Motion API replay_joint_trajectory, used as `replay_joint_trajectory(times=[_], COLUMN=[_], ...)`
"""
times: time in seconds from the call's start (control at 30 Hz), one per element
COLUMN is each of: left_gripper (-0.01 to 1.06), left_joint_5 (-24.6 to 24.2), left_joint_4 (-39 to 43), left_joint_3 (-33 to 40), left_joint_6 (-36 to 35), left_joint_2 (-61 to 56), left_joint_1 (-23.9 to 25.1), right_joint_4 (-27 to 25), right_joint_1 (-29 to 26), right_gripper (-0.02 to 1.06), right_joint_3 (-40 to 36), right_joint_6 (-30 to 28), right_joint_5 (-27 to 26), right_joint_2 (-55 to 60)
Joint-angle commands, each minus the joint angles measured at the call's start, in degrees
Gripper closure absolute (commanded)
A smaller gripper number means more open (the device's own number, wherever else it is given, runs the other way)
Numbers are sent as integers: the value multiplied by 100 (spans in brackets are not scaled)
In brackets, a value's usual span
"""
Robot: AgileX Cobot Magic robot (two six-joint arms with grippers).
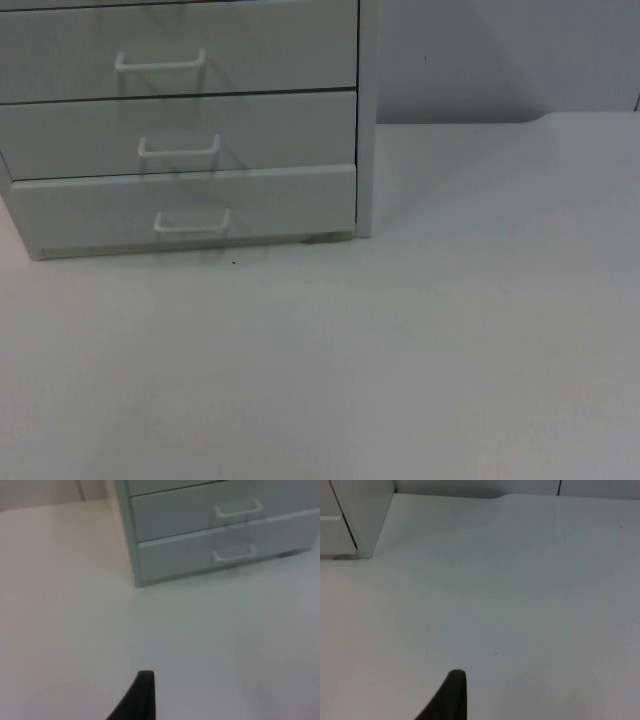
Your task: Open the drawer with the left hand, place the block into the drawer with the right hand, then close the drawer with the left hand.
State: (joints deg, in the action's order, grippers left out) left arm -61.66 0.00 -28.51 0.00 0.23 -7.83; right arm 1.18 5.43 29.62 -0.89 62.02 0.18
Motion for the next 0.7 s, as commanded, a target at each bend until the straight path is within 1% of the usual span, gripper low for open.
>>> replay_joint_trajectory(times=[0.0,0.03,0.17,0.2,0.3,0.37,0.57,0.67], left_gripper=[0,0,0,0,0,0,0,0], left_joint_5=[-2,-2,-2,-2,-2,-2,-2,-2], left_joint_4=[-51,-51,-51,-51,-51,-51,-51,-51], left_joint_3=[20,20,20,20,20,20,20,20], left_joint_6=[0,0,0,0,0,0,0,0], left_joint_2=[-23,-23,-23,-23,-23,-23,-23,-23], left_joint_1=[384,384,802,802,1104,1189,1189,1189], right_joint_4=[2,2,2,2,2,2,2,-2], right_joint_1=[-18,-18,-18,-18,-18,-18,-18,-195], right_gripper=[-1,-1,-1,-1,-1,-1,-1,-1], right_joint_3=[-21,-21,-11,-11,-11,-11,-11,-11], right_joint_6=[-20,-20,-20,-20,-20,-20,-20,-20], right_joint_5=[-15,-15,-24,-24,-24,-24,-24,-24], right_joint_2=[-18,-18,-18,-18,-18,-18,-18,-18])
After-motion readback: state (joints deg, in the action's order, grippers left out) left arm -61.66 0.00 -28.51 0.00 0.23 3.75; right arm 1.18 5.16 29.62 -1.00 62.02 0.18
